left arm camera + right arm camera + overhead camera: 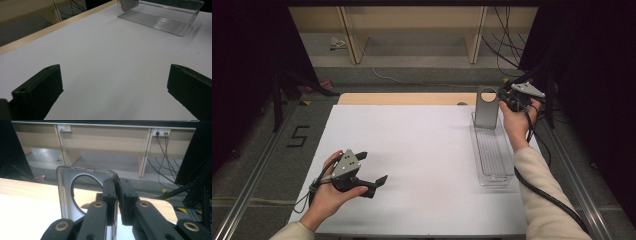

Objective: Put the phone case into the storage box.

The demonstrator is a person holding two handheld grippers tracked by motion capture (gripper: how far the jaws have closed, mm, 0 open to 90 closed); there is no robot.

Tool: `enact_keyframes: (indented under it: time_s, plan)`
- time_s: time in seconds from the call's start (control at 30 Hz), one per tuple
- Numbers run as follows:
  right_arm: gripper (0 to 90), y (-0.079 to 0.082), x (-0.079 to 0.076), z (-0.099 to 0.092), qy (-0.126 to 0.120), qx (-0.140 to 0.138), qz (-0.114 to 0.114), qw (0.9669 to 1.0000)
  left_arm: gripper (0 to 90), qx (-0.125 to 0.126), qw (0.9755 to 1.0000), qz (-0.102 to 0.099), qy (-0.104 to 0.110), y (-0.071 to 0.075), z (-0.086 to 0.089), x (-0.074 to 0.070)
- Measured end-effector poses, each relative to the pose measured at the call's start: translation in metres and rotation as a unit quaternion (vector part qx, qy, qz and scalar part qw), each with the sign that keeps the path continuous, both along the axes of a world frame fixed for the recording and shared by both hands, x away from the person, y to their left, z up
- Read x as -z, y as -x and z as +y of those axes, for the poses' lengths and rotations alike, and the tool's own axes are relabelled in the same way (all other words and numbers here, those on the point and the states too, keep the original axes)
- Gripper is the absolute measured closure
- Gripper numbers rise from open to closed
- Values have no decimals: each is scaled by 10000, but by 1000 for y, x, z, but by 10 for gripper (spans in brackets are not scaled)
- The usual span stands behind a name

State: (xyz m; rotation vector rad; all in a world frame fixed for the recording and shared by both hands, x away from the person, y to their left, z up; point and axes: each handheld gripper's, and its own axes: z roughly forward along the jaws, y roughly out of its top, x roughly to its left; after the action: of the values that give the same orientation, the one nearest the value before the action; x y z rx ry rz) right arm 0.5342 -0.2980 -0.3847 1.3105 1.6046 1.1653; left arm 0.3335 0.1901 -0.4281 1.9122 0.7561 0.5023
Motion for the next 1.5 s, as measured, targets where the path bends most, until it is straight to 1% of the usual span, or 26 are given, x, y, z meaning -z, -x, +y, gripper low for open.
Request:
enact_keyframes:
  time_s: [1.0,1.3,1.5]
  plan:
    - [848,-3,7,2,87,-50,113,9999,0,0,10000,3,-2,0,0,0]
    - [852,-4,11,3,133,-35,164,9998,0,0,10000,3,3,0,0,0]
    - [852,-4,12,2,141,-37,156,9998,0,1,10000,7,1,0,0,0]
